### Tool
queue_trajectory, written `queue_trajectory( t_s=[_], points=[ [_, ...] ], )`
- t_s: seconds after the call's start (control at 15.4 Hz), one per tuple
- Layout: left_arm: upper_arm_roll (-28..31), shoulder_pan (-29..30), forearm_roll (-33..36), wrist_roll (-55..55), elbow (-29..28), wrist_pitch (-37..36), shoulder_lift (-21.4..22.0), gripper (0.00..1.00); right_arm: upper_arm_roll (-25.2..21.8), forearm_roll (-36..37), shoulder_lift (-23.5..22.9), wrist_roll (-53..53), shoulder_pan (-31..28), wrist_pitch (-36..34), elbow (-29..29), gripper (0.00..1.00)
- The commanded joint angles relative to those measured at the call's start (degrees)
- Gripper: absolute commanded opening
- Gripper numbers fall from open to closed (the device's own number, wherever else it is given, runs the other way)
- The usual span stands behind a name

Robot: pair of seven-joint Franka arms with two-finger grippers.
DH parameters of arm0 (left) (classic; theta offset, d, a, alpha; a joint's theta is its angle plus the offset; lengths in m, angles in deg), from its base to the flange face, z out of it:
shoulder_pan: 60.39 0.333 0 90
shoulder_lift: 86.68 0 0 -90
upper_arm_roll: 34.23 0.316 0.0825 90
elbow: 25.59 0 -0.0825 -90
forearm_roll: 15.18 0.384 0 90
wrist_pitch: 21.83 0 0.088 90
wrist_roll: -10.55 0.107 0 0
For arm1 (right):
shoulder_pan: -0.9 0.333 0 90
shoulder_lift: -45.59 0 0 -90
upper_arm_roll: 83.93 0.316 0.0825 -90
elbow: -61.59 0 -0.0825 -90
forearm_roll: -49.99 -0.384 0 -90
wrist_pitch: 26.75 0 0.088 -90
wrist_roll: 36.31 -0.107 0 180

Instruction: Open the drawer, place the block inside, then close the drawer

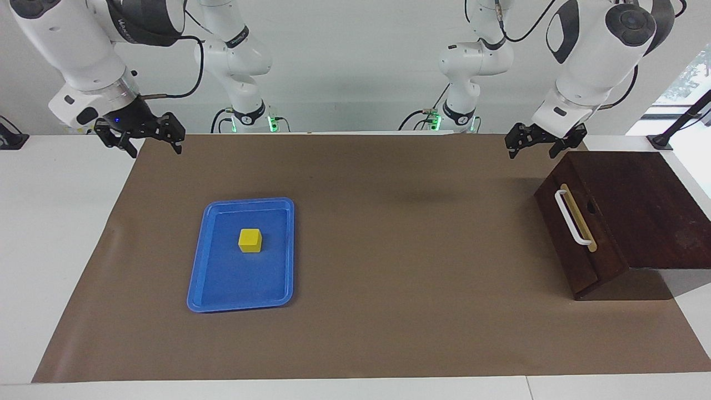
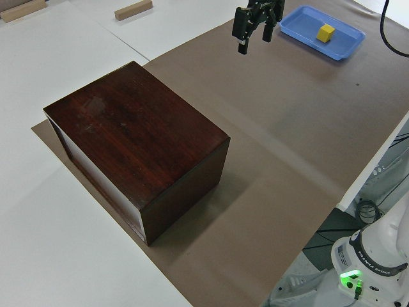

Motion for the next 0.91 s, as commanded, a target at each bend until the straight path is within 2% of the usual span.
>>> queue_trajectory(
  t_s=[0.0,0.39,0.52,0.65,0.84],
  points=[
    [1.1,-0.7,-1.0,0.9,0.2,-0.5,0.6,1.00,0.5,0.1,0.1,-0.7,-0.5,0.1,-0.2,1.00],
    [0.3,-0.8,-1.0,-0.2,-0.3,-0.2,1.5,1.00,0.5,0.2,0.1,-0.6,-0.2,0.2,-0.2,1.00],
    [0.4,-0.3,-1.0,0.1,-1.1,4.2,1.5,1.00,0.5,0.3,0.1,-0.6,-0.1,0.4,-0.2,1.00],
    [0.4,-0.8,0.4,-0.1,-6.1,10.2,3.2,1.00,0.5,0.2,0.1,-0.3,-0.2,1.2,-0.2,1.00],
    [0.1,-1.8,10.1,0.5,-11.9,16.2,3.7,1.00,0.5,0.1,0.6,-0.3,-0.1,2.1,-0.2,1.00]
  ],
)
